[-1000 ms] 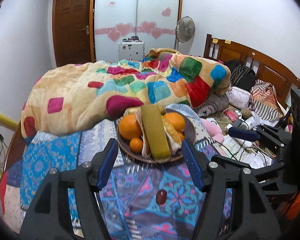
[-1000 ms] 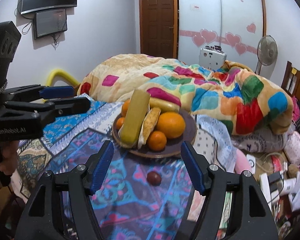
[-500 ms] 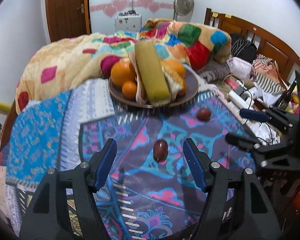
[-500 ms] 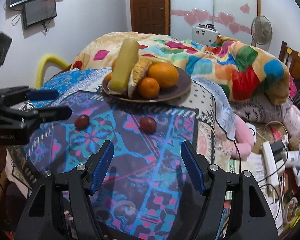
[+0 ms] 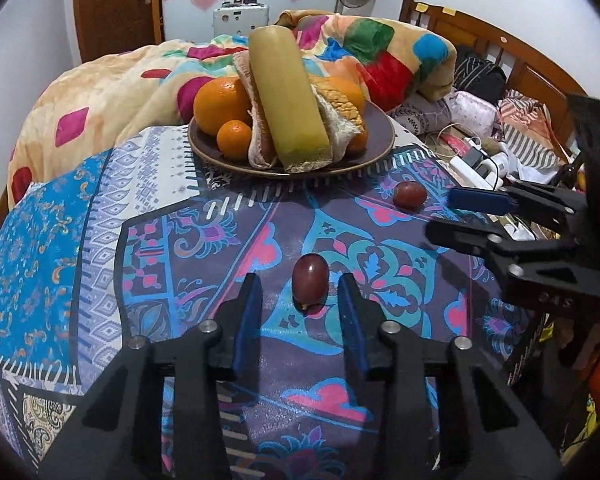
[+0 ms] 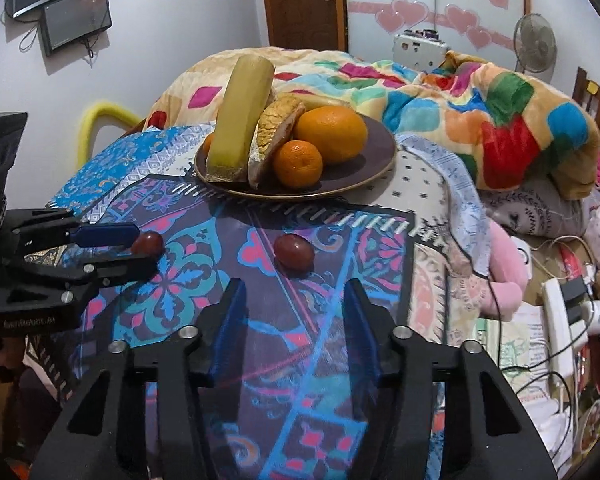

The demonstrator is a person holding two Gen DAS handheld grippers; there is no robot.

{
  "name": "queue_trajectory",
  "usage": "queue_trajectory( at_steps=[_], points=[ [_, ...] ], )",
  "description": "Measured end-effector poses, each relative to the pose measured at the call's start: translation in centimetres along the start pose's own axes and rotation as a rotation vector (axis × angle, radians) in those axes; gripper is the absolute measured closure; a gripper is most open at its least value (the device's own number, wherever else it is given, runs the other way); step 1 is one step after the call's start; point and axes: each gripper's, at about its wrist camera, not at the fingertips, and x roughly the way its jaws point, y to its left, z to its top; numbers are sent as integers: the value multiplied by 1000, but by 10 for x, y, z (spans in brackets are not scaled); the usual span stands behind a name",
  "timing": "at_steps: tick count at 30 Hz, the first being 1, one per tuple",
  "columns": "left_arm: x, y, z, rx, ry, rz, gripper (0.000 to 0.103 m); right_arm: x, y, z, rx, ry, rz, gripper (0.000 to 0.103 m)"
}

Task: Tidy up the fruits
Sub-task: 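Grasp a dark red date with the left tool while the right tool grasps another, then place both dates on the plate beside the mandarin and release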

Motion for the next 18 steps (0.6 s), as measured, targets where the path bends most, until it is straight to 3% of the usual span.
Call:
queue_trajectory(
  at_steps=[6, 10, 18],
  points=[
    [2, -1, 2, 16, -8, -8, 74, 11, 1, 11, 3, 17, -1, 63],
    [3, 3, 5, -9, -4, -24, 85, 14, 1, 13, 3, 21, -2, 81],
    [-6, 12, 6, -33, -20, -14, 87, 0, 0, 8, 6, -19, -8, 81]
  ],
)
